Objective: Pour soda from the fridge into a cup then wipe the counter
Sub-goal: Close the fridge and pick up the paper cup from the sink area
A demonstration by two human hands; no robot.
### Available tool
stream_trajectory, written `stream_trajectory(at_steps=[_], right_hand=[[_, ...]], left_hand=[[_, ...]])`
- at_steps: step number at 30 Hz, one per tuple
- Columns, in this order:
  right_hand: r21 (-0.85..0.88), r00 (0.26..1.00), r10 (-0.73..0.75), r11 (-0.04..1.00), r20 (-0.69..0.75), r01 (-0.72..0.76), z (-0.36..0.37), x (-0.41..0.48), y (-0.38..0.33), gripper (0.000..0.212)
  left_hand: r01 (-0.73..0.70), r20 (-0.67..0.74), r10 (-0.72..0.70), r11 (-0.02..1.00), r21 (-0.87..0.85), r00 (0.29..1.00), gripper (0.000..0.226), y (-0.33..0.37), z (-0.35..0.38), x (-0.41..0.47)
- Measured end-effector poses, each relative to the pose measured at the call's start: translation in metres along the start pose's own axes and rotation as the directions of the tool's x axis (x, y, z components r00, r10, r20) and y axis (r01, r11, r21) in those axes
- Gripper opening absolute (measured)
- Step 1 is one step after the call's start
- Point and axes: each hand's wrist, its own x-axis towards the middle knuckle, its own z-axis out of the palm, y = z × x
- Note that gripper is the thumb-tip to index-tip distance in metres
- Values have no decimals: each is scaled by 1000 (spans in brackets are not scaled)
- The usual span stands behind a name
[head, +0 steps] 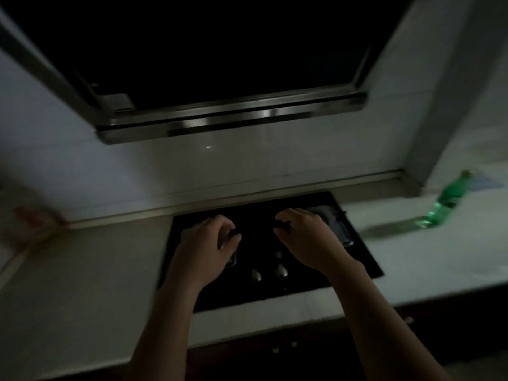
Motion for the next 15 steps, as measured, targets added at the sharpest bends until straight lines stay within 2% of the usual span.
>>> stream_trajectory(at_steps=[5,7,10,15], right_hand=[[-56,958,243,966,-151,-254,-34,-54,32,27],[-63,912,348,927,-217,-369,-48,-84,45,28],[-59,829,475,857,-296,-512,-68,-127,67,30],[-13,714,605,760,-351,-650,-98,-183,106,36]], left_hand=[[-218,141,223,975,-45,965,19,40,47,25],[-300,212,300,953,-36,930,21,63,67,30],[-379,248,385,922,-74,889,22,101,93,37],[-505,324,503,859,-86,801,24,162,130,29]])
